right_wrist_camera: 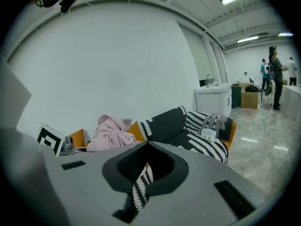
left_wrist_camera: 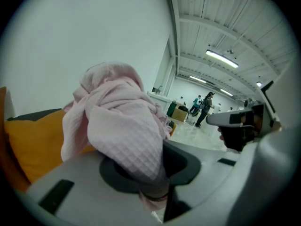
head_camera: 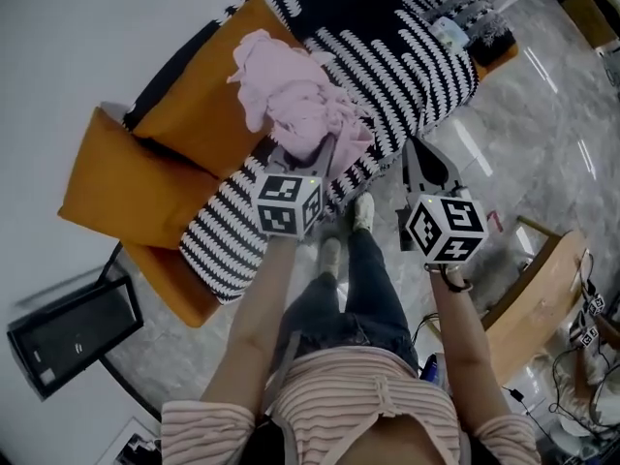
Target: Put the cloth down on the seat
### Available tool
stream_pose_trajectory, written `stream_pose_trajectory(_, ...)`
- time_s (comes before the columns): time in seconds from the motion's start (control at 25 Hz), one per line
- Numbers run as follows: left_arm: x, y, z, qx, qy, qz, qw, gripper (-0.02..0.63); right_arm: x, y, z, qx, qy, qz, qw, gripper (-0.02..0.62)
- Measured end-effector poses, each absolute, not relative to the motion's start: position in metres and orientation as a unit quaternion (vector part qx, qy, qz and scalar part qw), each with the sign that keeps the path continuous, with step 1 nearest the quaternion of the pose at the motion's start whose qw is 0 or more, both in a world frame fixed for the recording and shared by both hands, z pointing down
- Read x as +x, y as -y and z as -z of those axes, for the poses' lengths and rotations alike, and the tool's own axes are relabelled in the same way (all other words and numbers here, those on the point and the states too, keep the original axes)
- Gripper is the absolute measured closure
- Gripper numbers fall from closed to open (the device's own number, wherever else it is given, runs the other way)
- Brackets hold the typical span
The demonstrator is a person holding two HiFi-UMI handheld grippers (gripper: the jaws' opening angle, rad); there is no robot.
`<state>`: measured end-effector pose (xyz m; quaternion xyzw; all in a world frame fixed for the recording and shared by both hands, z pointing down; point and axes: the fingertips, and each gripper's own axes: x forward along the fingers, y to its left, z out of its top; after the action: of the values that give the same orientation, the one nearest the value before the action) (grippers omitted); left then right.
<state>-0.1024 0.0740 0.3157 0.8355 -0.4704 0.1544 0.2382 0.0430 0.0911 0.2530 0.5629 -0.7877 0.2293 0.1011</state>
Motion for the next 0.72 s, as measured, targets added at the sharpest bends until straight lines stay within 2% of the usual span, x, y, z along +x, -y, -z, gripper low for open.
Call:
stream_pose_trajectory(0.24, -0.058, -0.019, -0.367, 0.829, 0.459, -0.179, 0.266, 0.491, 0.076, -0.028, -0.307, 0.554, 0.779, -0.266, 0.123, 0.588)
stream_pose_trajectory(0.72, -0.026, 0.043, -0.436, 0.815, 0.453, -0.205, 0.296, 0.494, 0.089, 0.024, -0.387, 0.541, 0.766, -0.302, 0.171, 0.588)
